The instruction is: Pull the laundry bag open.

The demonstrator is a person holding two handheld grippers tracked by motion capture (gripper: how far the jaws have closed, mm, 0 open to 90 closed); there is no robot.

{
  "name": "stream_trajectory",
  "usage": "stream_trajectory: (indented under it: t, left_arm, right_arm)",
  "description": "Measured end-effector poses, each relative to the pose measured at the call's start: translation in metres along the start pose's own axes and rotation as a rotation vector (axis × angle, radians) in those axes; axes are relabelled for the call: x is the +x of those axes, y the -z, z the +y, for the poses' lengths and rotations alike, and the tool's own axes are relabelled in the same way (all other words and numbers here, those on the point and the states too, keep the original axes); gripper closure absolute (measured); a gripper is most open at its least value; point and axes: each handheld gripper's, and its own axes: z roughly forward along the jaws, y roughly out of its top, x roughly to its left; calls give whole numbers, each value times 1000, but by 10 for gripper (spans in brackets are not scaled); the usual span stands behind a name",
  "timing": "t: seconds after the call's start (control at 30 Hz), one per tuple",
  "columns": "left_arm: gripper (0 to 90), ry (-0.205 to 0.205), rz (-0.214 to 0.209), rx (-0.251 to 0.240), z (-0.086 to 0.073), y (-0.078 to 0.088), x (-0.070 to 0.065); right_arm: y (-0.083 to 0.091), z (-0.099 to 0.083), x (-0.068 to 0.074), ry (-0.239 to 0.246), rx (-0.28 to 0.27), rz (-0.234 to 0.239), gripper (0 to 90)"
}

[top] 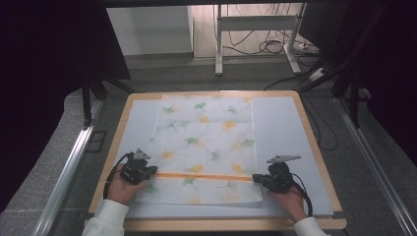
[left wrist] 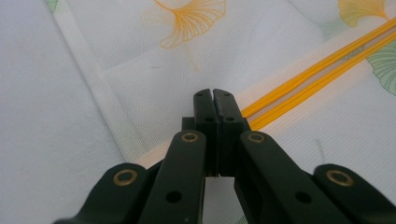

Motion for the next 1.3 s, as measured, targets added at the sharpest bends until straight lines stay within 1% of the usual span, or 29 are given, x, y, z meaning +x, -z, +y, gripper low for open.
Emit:
stream_trajectory:
  t: [0.2, 0.37, 0.47, 0.53, 0.93, 0.97, 1.03, 1.17, 1.23, 1.3]
  left_arm:
    - [900, -2, 9, 1, -1, 1, 1]
    - [900, -9, 27, 8, -3, 2, 1]
    - [900, 3, 34, 5, -6, 5, 5]
    - [900, 18, 31, -1, -7, 6, 8]
    - [900, 12, 51, 3, -9, 9, 11]
    - [900, 22, 46, -3, -10, 9, 12]
    - [900, 25, 48, -5, -11, 11, 14]
    - [900, 45, 50, -17, -14, 13, 16]
    - [900, 48, 53, -16, -15, 14, 18]
    - [900, 53, 66, -17, -16, 15, 20]
  right_arm:
    - [0, 0, 0, 1, 0, -3, 898]
    - [0, 0, 0, 1, 2, -1, 899]
    - [0, 0, 0, 2, 2, 0, 899]
    - [0, 0, 0, 2, 2, 0, 899]
    - [0, 1, 0, 3, 6, 2, 899]
    - [0, 1, 0, 3, 6, 2, 899]
    - [0, 1, 0, 3, 6, 3, 899]
    - [0, 1, 0, 1, 7, 4, 899]
    - [0, 1, 0, 1, 7, 4, 899]
    - [0, 1, -1, 2, 7, 4, 899]
